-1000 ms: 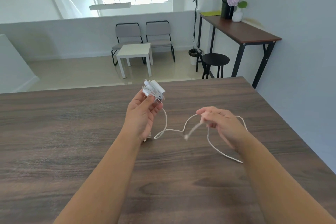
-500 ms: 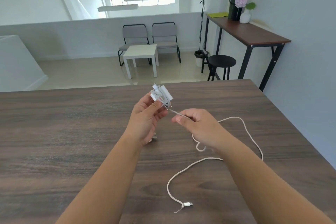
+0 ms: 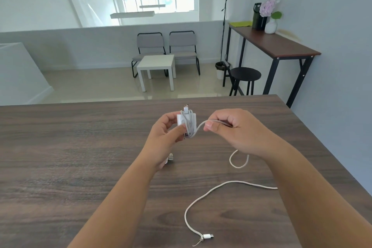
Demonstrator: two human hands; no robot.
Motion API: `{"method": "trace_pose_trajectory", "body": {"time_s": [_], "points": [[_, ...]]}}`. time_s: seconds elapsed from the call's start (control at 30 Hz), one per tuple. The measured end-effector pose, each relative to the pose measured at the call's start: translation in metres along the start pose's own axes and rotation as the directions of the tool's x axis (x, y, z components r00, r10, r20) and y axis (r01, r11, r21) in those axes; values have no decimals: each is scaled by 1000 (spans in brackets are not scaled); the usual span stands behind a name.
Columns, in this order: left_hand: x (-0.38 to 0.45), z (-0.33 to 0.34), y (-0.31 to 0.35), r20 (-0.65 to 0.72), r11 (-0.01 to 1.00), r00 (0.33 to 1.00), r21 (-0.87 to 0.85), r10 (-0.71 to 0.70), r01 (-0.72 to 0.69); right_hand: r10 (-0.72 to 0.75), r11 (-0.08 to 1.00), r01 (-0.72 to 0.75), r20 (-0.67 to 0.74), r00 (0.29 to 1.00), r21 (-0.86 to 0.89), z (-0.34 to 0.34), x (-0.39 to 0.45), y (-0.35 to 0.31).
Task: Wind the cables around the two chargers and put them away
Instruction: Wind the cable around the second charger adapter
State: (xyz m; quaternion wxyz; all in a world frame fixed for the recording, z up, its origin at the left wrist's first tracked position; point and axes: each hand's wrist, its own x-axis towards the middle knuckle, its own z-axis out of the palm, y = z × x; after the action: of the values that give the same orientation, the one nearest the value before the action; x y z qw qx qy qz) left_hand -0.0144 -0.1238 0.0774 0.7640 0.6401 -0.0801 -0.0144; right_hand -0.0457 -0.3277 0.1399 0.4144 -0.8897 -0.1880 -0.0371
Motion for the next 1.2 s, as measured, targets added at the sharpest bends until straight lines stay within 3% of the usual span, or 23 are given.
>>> {"method": "trace_pose_trajectory", "body": {"time_s": [0.13, 0.3, 0.4, 0.5, 0.63, 0.77, 0.9, 1.2], "points": [[4, -3, 1, 9, 975, 998, -211, -68, 68, -26, 999, 25, 19, 999, 36, -2, -2, -3], [11, -6, 6, -59, 899, 991, -431, -118, 81, -42, 999, 42, 185, 982, 2, 4, -8, 0], [11, -9, 10, -36, 821, 988, -560, -152, 106, -36, 999, 36, 150, 988, 8, 6, -8, 3], [8, -10, 12, -9, 815, 987, -566, -160, 127, -45, 998, 48, 103, 994, -30, 2, -8, 7], [6, -7, 12, -43, 886, 987, -449, -154, 119, -80, 996, 82, 69, 994, -27, 0, -8, 1], [-2, 1, 9, -17, 993, 996, -71, -92, 91, -114, 990, 117, 41, 993, -77, 1, -4, -6], [-11, 7, 6, 107, 982, 993, 186, -43, 23, -105, 980, 108, 28, 994, -169, -2, 8, -6], [-17, 1, 12, 292, 903, 956, 418, -34, -96, -51, 994, 57, 68, 996, -88, -4, 10, 11]]}}
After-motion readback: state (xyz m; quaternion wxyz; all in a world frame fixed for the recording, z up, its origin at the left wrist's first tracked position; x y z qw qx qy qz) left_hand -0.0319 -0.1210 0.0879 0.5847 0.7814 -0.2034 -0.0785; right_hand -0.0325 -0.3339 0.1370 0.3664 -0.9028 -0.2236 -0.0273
